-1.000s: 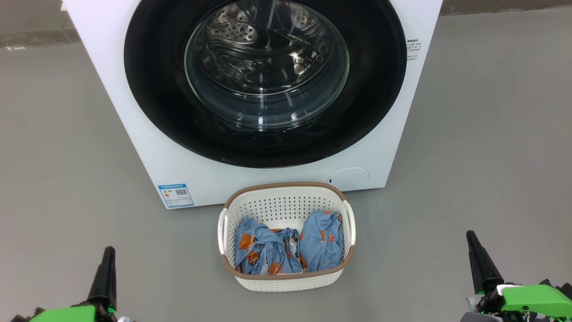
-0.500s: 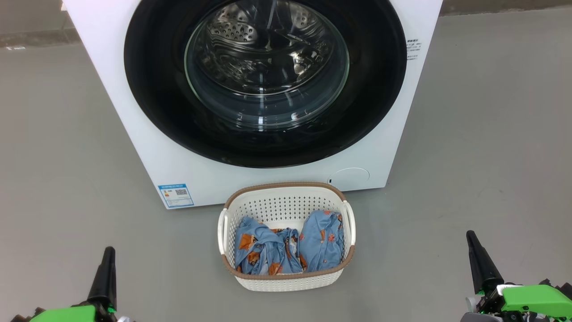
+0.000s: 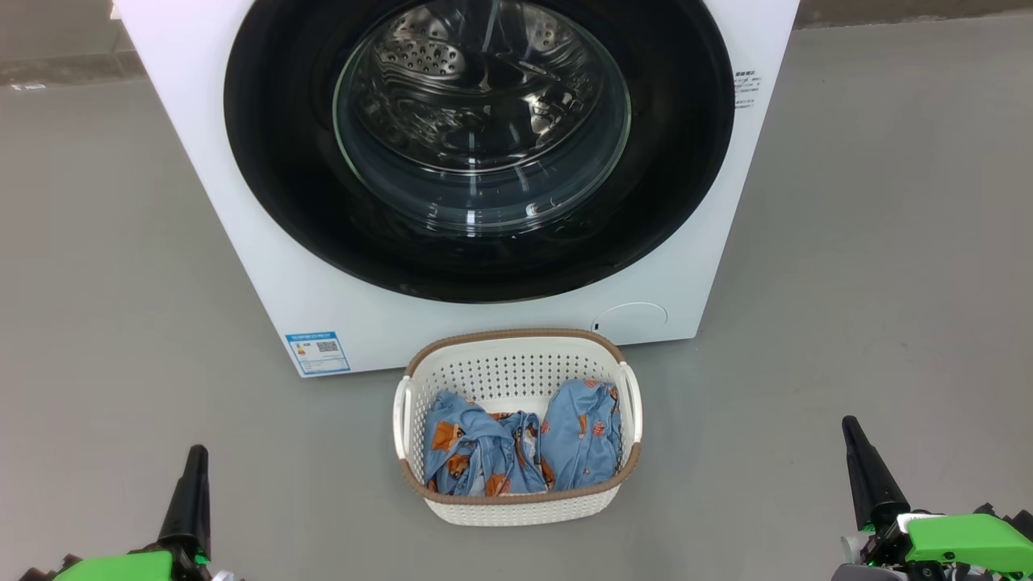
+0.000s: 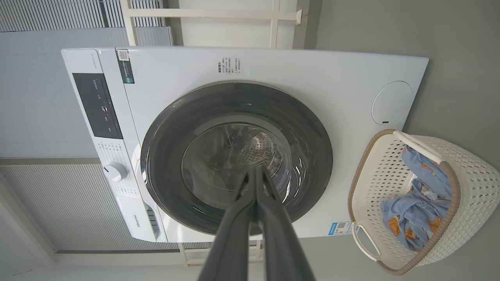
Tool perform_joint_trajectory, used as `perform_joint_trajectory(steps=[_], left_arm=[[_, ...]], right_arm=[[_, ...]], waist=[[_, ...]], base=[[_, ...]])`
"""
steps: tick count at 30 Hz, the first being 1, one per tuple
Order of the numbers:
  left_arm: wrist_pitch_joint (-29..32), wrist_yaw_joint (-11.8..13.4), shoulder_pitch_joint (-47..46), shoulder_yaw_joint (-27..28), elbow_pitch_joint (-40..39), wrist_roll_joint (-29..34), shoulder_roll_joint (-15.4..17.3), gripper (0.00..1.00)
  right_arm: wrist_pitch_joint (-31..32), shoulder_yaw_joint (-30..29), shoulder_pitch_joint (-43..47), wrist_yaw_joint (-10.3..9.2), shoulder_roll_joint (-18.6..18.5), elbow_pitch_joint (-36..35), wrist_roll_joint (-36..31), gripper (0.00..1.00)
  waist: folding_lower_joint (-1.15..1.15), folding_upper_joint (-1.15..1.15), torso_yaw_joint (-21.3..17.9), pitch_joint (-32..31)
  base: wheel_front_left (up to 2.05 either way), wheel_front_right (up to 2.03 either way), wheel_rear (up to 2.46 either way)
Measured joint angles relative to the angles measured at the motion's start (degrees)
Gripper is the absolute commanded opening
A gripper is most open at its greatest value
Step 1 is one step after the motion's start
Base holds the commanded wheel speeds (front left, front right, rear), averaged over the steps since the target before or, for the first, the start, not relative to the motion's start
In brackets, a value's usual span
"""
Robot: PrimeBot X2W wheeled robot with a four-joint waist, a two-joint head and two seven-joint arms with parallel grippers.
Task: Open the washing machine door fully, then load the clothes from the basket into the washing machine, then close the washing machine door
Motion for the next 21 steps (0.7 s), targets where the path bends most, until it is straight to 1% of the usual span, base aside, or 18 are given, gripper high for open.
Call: perform_joint_trajectory(steps=[21], left_arm=[[0.00,0.00,0.00,0.00,0.00,0.00,0.00,0.00]], right_arm=[[0.00,0.00,0.00,0.00,0.00,0.00,0.00,0.00]], waist=[[0.00,0.00,0.00,0.00]], base=[[0.00,0.00,0.00]])
